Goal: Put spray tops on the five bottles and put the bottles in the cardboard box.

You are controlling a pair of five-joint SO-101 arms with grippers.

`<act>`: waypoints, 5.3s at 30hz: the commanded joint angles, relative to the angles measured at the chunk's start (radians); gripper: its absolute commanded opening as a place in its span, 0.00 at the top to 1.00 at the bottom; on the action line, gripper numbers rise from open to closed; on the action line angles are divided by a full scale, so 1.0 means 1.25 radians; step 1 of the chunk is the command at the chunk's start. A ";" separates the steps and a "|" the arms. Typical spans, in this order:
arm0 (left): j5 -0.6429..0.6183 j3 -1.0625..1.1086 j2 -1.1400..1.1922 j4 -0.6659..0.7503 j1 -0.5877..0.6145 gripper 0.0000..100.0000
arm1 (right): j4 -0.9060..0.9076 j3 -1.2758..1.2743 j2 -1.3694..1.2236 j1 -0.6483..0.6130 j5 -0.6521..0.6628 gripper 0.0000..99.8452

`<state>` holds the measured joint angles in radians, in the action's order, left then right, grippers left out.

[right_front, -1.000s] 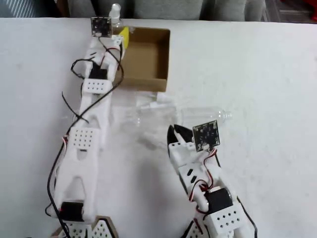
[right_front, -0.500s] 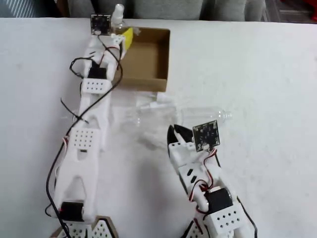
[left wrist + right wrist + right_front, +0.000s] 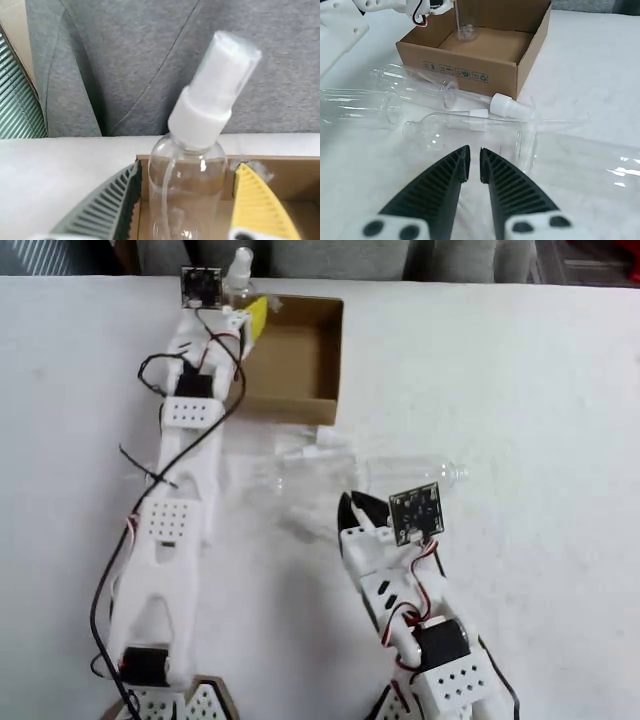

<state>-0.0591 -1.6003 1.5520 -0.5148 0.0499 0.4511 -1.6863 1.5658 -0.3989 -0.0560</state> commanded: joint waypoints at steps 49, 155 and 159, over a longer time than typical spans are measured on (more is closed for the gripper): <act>0.038 0.393 -0.768 -1.021 0.099 0.97 | 0.003 -0.007 0.008 0.039 0.010 0.98; 0.264 2.616 -2.629 -0.422 0.374 0.97 | 0.118 1.482 -1.562 0.072 0.076 0.84; 0.264 2.616 -2.629 -0.422 0.374 0.97 | 0.122 1.480 -1.526 0.063 0.076 0.85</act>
<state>0.2616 1.6740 -1.7146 -1.0457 0.5286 0.5969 0.1197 -0.4565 -0.3176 0.0468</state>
